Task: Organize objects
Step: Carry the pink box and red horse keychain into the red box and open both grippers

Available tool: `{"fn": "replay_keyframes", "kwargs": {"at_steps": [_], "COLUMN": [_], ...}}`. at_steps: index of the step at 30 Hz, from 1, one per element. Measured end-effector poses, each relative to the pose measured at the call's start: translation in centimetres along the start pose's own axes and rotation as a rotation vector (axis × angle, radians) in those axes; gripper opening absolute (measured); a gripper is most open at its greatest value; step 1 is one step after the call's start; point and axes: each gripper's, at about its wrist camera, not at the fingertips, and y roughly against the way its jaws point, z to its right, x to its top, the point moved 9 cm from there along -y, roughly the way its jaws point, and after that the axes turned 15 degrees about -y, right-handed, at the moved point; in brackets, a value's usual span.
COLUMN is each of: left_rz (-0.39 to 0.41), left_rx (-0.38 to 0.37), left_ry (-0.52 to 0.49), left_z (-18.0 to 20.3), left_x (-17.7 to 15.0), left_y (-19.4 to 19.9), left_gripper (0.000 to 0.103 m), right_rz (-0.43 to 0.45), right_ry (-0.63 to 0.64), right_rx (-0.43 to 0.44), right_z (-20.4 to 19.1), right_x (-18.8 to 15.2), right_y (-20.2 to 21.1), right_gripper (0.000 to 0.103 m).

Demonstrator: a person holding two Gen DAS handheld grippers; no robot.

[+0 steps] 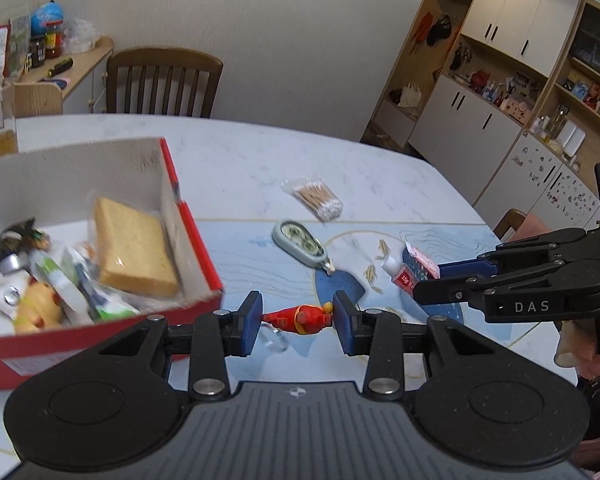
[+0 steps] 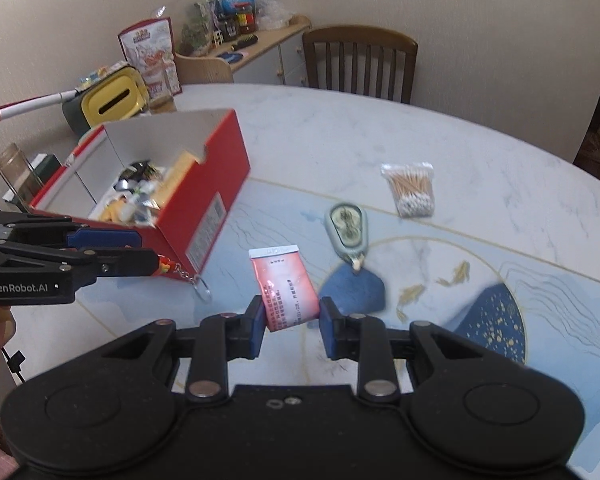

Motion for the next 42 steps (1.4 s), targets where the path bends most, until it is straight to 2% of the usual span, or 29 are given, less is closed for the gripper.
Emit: {"fn": "replay_keyframes", "kwargs": {"at_steps": [9,22,30,35,42], "left_rz": [0.083,0.12,0.052,0.007,-0.016], "left_rx": [0.034,0.179,0.239,0.243,0.244], "left_ry": [-0.029,-0.075,-0.085,-0.075,-0.095], "left_z": [-4.2,-13.9,-19.2,-21.5,-23.4], "left_x": [2.7,4.4,3.1,2.1,2.2], "left_y": [4.1,7.7,6.2,4.5,1.3], "left_gripper": [0.037,0.037,0.037,0.037,0.037], "right_rz": [0.043,0.072,0.03,0.004,-0.03], "right_ry": [0.039,0.148,0.213,0.265,0.315], "right_rx": [0.027,0.075,0.08,0.068,0.041], "right_z": [-4.8,-13.9,-18.7,-21.2,-23.4], "right_x": [1.9,5.1,5.9,6.1,5.7], "right_y": [-0.3,-3.3,-7.1,-9.7,-13.4], "right_gripper": [0.027,0.027,0.027,0.027,0.027]}}
